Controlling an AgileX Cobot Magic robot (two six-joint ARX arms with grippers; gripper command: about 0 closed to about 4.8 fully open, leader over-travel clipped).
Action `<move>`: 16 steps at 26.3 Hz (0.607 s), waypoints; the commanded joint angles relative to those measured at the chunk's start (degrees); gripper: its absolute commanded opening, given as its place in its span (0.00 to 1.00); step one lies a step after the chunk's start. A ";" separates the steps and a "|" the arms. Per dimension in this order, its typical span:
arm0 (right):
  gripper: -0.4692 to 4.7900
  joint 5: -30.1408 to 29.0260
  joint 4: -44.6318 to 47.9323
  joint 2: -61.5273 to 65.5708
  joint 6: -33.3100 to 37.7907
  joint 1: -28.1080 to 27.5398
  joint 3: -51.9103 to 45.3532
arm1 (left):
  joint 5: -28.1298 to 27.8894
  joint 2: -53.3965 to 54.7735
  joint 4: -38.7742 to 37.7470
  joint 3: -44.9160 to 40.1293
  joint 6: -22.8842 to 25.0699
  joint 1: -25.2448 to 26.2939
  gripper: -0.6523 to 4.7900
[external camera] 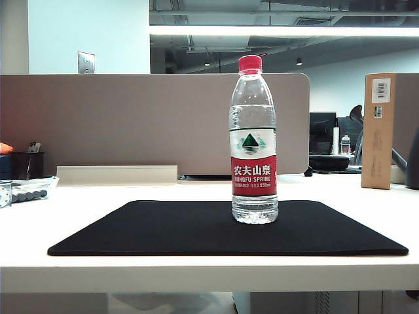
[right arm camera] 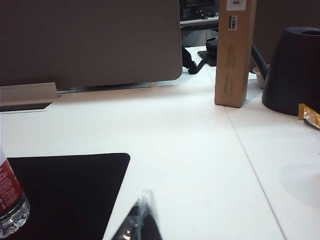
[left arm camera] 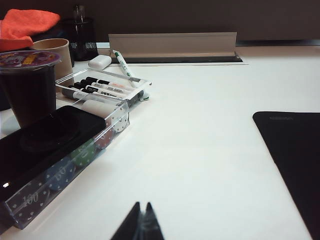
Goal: Stand the plastic bottle up on the black mouse pad.
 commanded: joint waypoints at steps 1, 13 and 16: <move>0.08 0.31 0.92 -0.02 0.15 -0.04 -0.28 | 0.02 0.00 0.63 0.26 -0.17 0.02 0.11; 0.08 0.28 -0.04 -0.02 0.15 -0.07 -0.28 | 0.02 0.00 0.63 0.26 -0.17 0.02 0.11; 0.08 0.28 -0.04 -0.02 0.15 -0.07 -0.28 | 0.02 0.00 0.63 0.26 -0.17 0.02 0.11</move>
